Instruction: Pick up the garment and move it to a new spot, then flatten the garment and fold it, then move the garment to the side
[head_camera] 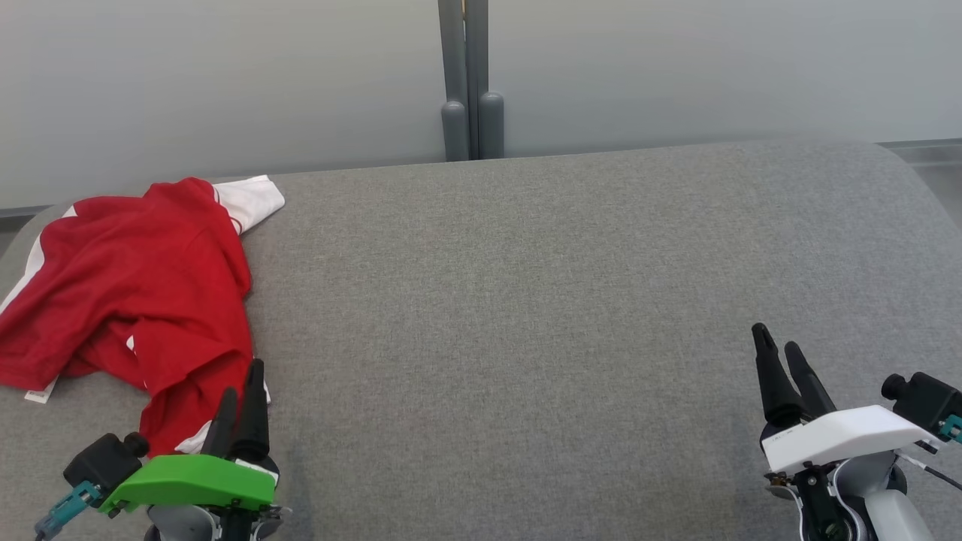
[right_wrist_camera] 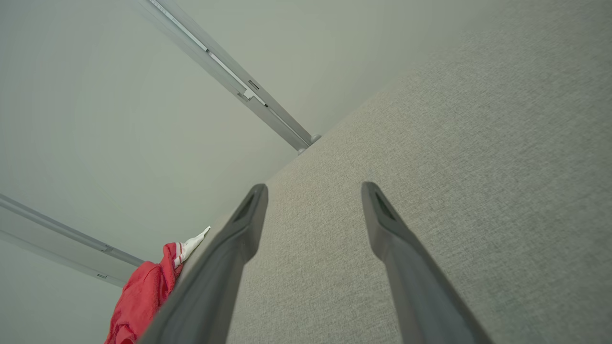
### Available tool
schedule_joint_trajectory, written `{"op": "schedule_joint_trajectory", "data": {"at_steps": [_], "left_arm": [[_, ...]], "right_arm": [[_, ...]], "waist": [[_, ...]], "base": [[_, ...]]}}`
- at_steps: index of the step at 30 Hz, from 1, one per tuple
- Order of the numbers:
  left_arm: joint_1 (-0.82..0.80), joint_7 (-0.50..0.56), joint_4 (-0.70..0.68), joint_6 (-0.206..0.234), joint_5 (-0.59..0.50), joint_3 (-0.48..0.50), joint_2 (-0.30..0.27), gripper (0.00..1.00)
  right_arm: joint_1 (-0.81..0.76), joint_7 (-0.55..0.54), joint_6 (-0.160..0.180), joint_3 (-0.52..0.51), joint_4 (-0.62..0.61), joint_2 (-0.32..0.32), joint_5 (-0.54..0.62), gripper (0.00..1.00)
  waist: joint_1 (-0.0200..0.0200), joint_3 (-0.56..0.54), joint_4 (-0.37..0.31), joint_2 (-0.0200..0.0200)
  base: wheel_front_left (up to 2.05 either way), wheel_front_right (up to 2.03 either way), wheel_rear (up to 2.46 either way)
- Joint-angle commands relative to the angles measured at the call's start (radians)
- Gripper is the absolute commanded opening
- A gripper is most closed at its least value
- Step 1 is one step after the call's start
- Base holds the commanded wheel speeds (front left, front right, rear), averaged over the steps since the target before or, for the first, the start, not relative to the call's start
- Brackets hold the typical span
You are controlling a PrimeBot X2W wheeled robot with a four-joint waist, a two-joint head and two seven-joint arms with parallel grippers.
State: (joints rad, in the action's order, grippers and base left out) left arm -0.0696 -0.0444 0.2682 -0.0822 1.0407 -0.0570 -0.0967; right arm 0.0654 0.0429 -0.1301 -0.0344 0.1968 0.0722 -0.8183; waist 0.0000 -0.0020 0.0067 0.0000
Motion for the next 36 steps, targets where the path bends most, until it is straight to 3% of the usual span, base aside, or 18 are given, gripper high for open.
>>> {"op": "schedule_joint_trajectory", "data": {"at_steps": [1,36], "left_arm": [[-0.027,-0.010,-0.004,0.000,-0.041,-0.005,-0.012,1.00],[-0.037,-0.115,0.084,-0.017,-0.500,-0.052,-0.031,1.00]], "right_arm": [[0.020,0.012,0.000,0.001,-0.009,0.004,0.045,1.00],[0.020,0.117,-0.001,-0.003,0.033,0.012,0.505,1.00]], "waist": [[0.0000,0.000,-0.001,0.0000],[0.0000,-0.012,0.004,0.0000]], "base": [[0.00,0.00,0.00],[0.00,0.00,0.00]]}}
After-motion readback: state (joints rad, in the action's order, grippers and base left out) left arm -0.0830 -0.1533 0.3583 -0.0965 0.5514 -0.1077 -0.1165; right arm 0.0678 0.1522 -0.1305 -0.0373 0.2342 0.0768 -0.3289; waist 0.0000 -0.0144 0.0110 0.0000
